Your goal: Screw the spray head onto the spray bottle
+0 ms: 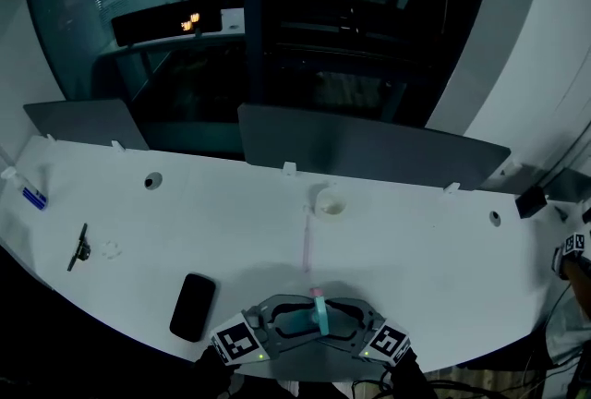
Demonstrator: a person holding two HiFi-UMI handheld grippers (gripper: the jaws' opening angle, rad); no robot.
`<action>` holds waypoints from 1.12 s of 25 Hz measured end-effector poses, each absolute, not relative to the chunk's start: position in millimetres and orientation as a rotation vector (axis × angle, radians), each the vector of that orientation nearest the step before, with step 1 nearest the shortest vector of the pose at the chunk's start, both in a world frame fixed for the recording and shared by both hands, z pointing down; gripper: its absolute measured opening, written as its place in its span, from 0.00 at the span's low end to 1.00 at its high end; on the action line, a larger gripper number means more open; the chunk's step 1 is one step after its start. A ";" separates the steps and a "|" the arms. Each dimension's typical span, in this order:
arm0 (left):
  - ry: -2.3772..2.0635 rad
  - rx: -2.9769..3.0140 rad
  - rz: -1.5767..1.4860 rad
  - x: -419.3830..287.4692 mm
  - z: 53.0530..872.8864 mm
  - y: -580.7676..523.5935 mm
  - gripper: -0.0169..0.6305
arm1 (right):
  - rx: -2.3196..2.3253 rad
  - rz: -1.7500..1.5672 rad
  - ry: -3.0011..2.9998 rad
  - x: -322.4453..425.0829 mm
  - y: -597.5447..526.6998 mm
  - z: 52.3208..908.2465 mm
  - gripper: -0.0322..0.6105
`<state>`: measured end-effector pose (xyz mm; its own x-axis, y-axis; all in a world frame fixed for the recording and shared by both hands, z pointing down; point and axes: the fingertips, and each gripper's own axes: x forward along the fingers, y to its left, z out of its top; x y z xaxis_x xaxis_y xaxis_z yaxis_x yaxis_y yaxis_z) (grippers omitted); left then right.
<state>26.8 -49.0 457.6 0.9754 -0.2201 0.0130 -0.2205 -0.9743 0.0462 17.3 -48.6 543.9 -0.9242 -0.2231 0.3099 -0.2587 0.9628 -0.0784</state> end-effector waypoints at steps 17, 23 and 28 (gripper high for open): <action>-0.651 3.004 -0.028 -12.1 450.3 -35.2 0.67 | 0.629 0.169 -2.795 34.1 -39.6 508.6 0.55; -0.827 2.963 0.005 -29.8 454.4 -25.0 0.52 | 0.642 0.048 -2.780 43.3 -38.1 489.0 0.50; -1.096 2.858 0.058 -46.5 463.3 -18.8 0.03 | 0.692 -0.032 -2.757 49.8 -31.3 482.2 0.05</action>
